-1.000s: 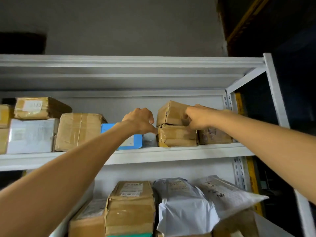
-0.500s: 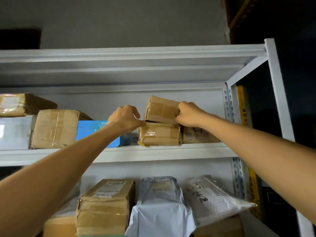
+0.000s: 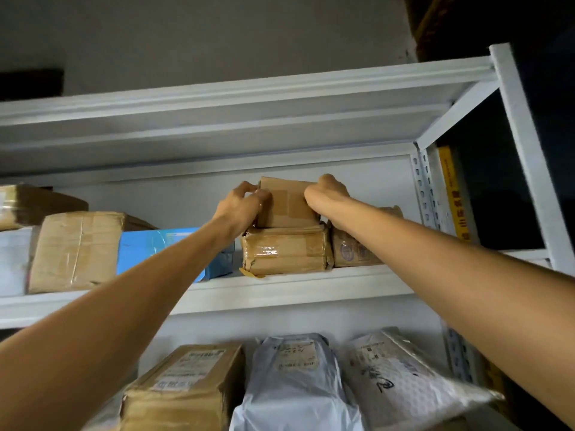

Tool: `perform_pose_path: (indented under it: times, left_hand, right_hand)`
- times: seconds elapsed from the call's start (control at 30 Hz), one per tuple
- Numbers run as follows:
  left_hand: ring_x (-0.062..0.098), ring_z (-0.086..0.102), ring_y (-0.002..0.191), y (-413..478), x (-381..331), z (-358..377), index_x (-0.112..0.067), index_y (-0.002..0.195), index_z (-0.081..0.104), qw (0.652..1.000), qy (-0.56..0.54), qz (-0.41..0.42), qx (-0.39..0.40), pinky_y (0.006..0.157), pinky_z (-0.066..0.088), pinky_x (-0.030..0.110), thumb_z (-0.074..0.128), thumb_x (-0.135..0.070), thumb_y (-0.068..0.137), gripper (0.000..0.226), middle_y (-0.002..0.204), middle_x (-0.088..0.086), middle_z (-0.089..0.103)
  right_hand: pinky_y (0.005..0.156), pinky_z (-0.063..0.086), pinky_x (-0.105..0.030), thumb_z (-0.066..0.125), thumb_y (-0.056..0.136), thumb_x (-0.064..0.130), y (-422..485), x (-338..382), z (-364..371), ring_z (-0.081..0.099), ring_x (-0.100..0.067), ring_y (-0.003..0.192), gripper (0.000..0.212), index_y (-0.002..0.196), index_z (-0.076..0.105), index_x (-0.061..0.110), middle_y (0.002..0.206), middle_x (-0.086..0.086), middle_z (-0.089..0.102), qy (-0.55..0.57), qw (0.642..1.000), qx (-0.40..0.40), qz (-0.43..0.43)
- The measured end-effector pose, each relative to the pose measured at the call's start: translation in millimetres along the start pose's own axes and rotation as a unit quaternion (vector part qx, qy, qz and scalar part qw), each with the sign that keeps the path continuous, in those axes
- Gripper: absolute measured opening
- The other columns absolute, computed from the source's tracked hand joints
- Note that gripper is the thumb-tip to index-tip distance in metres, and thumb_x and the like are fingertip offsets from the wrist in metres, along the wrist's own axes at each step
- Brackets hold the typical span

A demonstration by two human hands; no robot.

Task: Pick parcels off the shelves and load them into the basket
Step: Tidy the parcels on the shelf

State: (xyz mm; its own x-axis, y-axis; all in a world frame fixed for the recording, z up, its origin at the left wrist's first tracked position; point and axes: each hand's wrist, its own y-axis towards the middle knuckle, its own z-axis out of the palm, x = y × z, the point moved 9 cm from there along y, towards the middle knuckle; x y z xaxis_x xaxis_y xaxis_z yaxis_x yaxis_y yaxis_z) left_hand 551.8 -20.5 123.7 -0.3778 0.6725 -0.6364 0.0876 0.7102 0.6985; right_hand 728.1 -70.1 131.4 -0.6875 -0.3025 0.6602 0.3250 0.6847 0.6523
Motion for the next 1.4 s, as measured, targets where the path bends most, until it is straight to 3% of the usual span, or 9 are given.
perform_pose_path:
  times: [0.1, 0.23, 0.37, 0.5, 0.63, 0.83, 0.97, 1.1, 1.4]
  left_hand:
    - [0.032, 0.06, 0.102, -4.9, 1.0, -2.7, -0.01, 0.111, 0.05, 0.993, -0.119, -0.006, -0.006, 0.08, 0.056, 0.038, 0.052, -0.051, 0.092, 0.045, 0.114, 0.014, 0.057]
    - [0.032, 0.062, 0.103, -5.6, -17.8, -28.7, -0.016, 0.093, 0.049, 0.962, -0.247, 0.046, -0.109, 0.089, 0.054, 0.047, 0.068, -0.049, 0.08, 0.041, 0.112, 0.015, 0.061]
    - [0.029, 0.063, 0.106, -4.9, -22.0, -31.4, -0.013, 0.128, 0.04, 0.957, -0.282, 0.047, -0.043, 0.093, 0.052, 0.039, 0.071, -0.012, 0.078, 0.058, 0.122, 0.017, 0.058]
    - [0.025, 0.067, 0.103, -15.0, -26.1, -26.1, -0.011, 0.137, 0.045, 0.963, -0.257, 0.084, 0.0, 0.096, 0.051, 0.042, 0.067, 0.005, 0.078, 0.065, 0.109, 0.01, 0.07]
    - [0.023, 0.066, 0.105, -23.8, -25.7, -30.0, -0.014, 0.133, 0.054, 0.96, -0.265, 0.093, 0.009, 0.095, 0.052, 0.04, 0.064, 0.005, 0.082, 0.055, 0.115, 0.006, 0.067]
    - [0.019, 0.066, 0.107, -38.8, -25.4, -21.1, -0.018, 0.142, 0.044, 0.939, -0.325, 0.107, 0.02, 0.097, 0.051, 0.035, 0.054, 0.003, 0.091, 0.056, 0.124, 0.001, 0.064]
    - [0.019, 0.059, 0.118, -37.6, -29.0, -16.4, -0.015, 0.145, 0.04, 0.903, -0.414, 0.109, 0.02, 0.095, 0.052, 0.033, 0.053, 0.012, 0.088, 0.063, 0.139, 0.0, 0.053]
    - [0.017, 0.058, 0.119, -46.0, -48.4, -0.2, -0.016, 0.143, 0.043, 0.883, -0.443, 0.149, 0.046, 0.094, 0.052, 0.032, 0.057, 0.007, 0.089, 0.06, 0.131, -0.005, 0.057]
    - [0.017, 0.054, 0.124, -126.3, -89.8, 101.3, -0.016, 0.147, 0.035, 0.776, -0.57, 0.149, 0.225, 0.1, 0.048, 0.041, 0.055, 0.006, 0.09, 0.064, 0.138, -0.005, 0.053]
  right_hand:
    - [0.076, 0.038, -0.028, 0.048, 0.1, 0.028, 3.2, 1.0, 4.4, 0.053, -0.026, 0.106, 0.051, 0.143, 0.03, 0.008, 0.133, -0.012, 0.05, 0.115, 0.993, -0.001, -0.007]
    - [0.075, 0.045, -0.031, 0.062, 0.092, 0.038, 0.6, 7.1, -6.7, 0.055, -0.018, 0.094, 0.04, 0.111, 0.042, 0.01, 0.102, 0.0, 0.055, 0.258, 0.963, -0.051, -0.058]
    - [0.087, 0.049, -0.028, 0.077, 0.08, 0.014, -6.5, 9.1, -19.6, 0.057, -0.015, 0.102, 0.048, 0.116, 0.045, 0.012, 0.108, 0.002, 0.059, 0.295, 0.951, -0.056, -0.077]
    - [0.108, 0.041, -0.037, 0.076, 0.077, 0.0, -18.1, 14.3, -14.0, 0.048, -0.017, 0.128, 0.078, 0.143, 0.039, 0.017, 0.14, -0.001, 0.051, 0.233, 0.965, -0.011, -0.121]
    - [0.107, 0.04, -0.033, 0.073, 0.081, 0.003, -32.2, 18.0, -9.4, 0.046, -0.009, 0.125, 0.074, 0.142, 0.039, 0.027, 0.138, 0.003, 0.053, 0.214, 0.963, -0.002, -0.163]
    - [0.105, 0.045, -0.039, 0.072, 0.083, 0.005, -42.6, 19.4, -16.5, 0.05, -0.011, 0.124, 0.078, 0.147, 0.034, 0.026, 0.138, 0.001, 0.054, 0.184, 0.966, -0.032, -0.18]
    - [0.106, 0.045, -0.041, 0.072, 0.083, 0.005, -55.9, 27.0, -32.2, 0.048, -0.01, 0.126, 0.082, 0.149, 0.031, 0.03, 0.14, 0.003, 0.052, 0.128, 0.97, -0.054, -0.198]
    - [0.11, 0.039, -0.045, 0.07, 0.084, 0.004, -77.4, 29.2, -66.6, 0.042, -0.006, 0.129, 0.08, 0.149, 0.031, 0.03, 0.142, 0.007, 0.05, 0.071, 0.971, -0.112, -0.198]
    - [0.098, 0.052, -0.035, 0.071, 0.079, -0.004, -192.6, 7.8, -152.4, 0.058, -0.01, 0.117, 0.083, 0.149, 0.034, 0.024, 0.13, 0.003, 0.061, -0.114, 0.959, -0.242, -0.091]
